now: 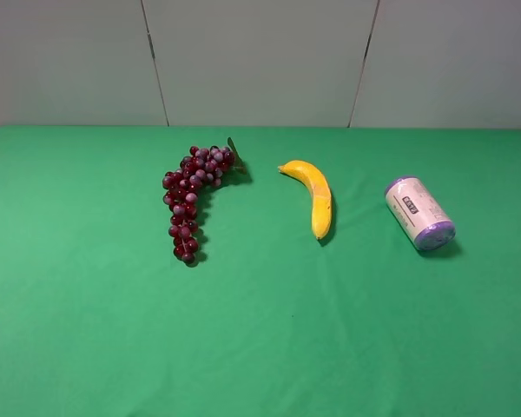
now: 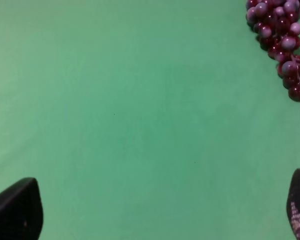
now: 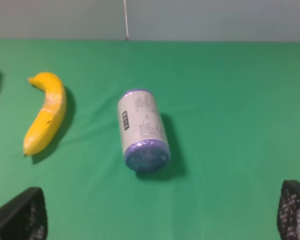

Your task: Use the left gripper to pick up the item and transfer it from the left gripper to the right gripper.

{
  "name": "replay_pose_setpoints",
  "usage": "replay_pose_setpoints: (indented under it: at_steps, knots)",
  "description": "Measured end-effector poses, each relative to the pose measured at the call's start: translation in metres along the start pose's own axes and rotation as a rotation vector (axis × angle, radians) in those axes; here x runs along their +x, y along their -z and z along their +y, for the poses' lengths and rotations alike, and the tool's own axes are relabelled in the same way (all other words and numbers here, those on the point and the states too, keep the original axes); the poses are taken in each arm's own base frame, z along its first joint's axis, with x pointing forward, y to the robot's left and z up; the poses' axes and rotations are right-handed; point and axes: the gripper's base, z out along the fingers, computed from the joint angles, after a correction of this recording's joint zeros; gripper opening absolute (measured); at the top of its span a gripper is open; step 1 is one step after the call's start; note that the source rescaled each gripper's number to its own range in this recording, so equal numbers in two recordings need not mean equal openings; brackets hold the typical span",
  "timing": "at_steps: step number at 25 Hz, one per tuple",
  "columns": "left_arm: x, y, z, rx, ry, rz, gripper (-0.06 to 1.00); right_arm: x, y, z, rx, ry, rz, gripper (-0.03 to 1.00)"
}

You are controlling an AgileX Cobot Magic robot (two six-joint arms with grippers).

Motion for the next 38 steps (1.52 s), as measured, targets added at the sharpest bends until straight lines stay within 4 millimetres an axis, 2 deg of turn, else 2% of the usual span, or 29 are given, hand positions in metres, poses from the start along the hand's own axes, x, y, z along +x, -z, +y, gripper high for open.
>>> replay_pose_setpoints:
  at_steps: [38]
  knots:
    - [0.0000,0.0000,0.0000,0.000,0.000,0.000,0.94,-0.0002,0.0000,0.0000,0.004,-0.002,-0.002,1.00]
